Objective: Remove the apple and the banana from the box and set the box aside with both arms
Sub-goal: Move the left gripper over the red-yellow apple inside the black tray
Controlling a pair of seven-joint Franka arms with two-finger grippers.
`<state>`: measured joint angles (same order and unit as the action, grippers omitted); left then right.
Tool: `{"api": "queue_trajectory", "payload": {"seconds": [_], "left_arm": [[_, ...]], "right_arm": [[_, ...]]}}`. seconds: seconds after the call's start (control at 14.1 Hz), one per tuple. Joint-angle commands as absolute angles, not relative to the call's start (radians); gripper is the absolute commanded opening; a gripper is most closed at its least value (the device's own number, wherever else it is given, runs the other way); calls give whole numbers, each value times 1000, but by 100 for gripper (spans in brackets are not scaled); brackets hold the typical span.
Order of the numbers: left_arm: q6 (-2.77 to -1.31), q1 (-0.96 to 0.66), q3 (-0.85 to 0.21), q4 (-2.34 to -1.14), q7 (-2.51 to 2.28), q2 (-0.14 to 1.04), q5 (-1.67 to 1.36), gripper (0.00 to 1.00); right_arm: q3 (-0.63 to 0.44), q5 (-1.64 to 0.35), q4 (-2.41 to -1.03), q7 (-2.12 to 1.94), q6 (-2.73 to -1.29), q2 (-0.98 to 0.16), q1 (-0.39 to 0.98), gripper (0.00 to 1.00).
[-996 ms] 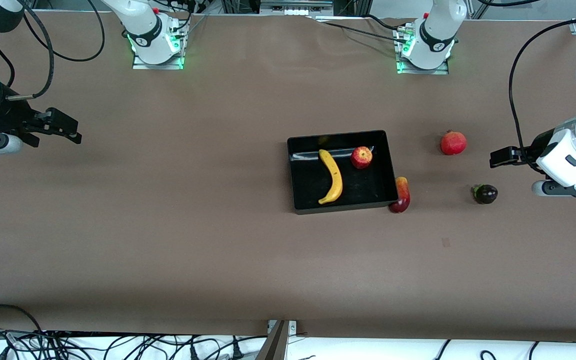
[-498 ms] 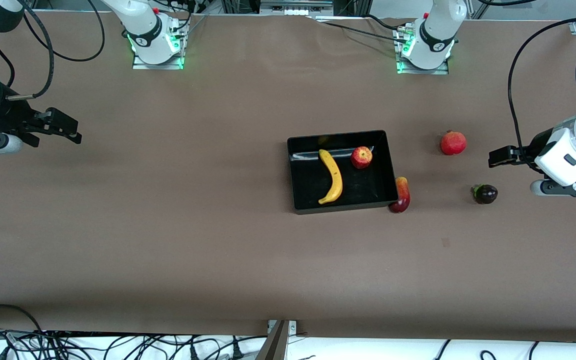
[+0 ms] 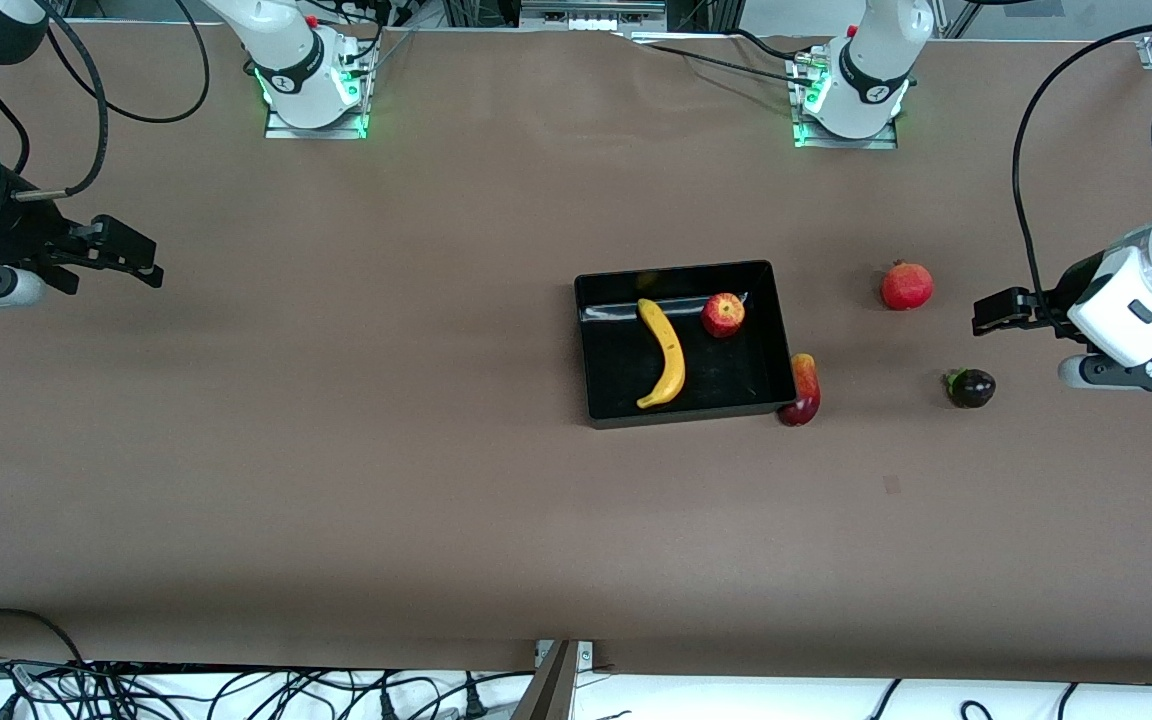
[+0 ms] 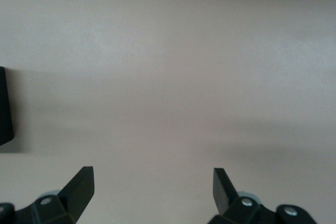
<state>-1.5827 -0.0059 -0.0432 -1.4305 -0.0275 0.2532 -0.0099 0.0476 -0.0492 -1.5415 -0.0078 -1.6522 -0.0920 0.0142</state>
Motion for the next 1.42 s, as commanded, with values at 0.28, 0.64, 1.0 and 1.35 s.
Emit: {"api": "queue_trajectory", "payload": {"seconds": [0.28, 0.64, 1.0, 1.35], "left_arm": [[-1257, -47, -48, -1406, -26, 253, -96, 100], [-1564, -63, -217, -1697, -288, 204, -98, 100], [-1987, -67, -403, -1952, -571, 242, -40, 100], [-2190, -162, -403, -2039, -759, 368, 194, 100]], "right_arm": [[48, -34, -1531, -6, -1647, -91, 15, 100], [49, -35, -1531, -6, -1644, -91, 15, 100], [49, -35, -1531, -6, -1640, -91, 15, 100], [51, -37, -1531, -5, -1637, -89, 15, 100]]}}
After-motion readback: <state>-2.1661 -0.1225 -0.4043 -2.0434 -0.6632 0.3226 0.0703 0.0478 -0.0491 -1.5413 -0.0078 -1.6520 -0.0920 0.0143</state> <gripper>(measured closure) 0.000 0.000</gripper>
